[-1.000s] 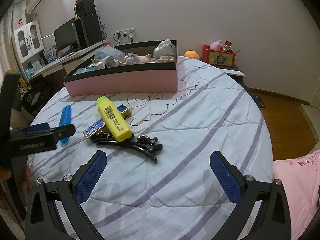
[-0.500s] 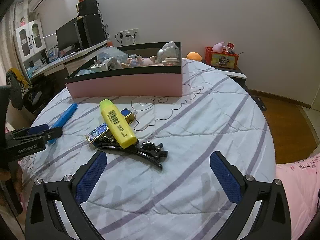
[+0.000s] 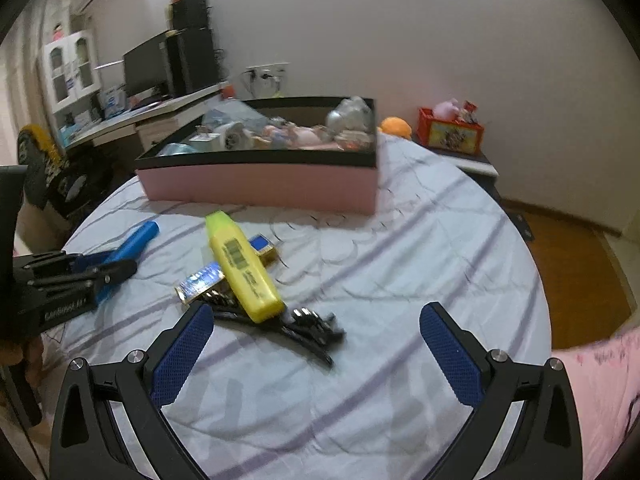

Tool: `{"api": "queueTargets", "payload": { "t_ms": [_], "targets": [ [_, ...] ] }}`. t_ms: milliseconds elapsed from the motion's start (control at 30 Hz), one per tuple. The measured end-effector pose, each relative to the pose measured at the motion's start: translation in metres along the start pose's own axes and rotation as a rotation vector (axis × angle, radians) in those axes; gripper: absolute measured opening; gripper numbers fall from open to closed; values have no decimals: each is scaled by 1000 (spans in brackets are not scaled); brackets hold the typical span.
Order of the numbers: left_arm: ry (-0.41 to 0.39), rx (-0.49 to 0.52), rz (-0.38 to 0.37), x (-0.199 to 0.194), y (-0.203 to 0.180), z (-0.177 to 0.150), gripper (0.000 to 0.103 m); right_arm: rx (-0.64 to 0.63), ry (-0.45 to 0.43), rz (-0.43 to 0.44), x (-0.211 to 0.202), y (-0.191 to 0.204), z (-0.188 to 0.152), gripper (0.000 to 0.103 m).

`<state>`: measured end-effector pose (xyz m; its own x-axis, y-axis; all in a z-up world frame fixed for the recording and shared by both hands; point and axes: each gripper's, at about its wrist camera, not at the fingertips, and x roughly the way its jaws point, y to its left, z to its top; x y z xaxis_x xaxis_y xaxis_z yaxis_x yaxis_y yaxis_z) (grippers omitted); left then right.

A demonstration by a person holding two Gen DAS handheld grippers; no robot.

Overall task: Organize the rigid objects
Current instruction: 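Grasp the blue highlighter with the left gripper while the right grasps the yellow highlighter, then carry both highlighters over the pink box and release them inside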

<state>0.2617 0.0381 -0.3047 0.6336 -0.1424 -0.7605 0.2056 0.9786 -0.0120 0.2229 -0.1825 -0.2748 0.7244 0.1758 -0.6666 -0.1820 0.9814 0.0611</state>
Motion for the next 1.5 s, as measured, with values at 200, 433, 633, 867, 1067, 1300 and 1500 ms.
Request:
{"api": "queueTargets", "payload": {
  "t_ms": [200, 433, 633, 867, 1067, 1300, 1500],
  "targets": [
    [-4, 11, -1, -3, -4, -7, 27, -52, 33, 42, 23, 15, 16, 103],
    [-5, 26, 5, -2, -6, -6, 27, -51, 88, 118, 45, 17, 25, 57],
    [-10, 0, -14, -2, -2, -6, 28, -31, 79, 124, 41, 11, 23, 25],
    [-16, -14, -26, 0, -3, -6, 36, 48, 77, -24, 18, -29, 7, 25],
    [-23, -4, -17, 1, -7, -6, 40, 118, 98, -61, 6, -51, -19, 26],
    [-23, -9, -21, 1, -7, -5, 40, 89, 73, -69, 19, -52, -6, 32],
    [-21, -18, -35, 1, -6, -4, 41, 43, 99, -90, 29, -46, -3, 35]
  ]
}}
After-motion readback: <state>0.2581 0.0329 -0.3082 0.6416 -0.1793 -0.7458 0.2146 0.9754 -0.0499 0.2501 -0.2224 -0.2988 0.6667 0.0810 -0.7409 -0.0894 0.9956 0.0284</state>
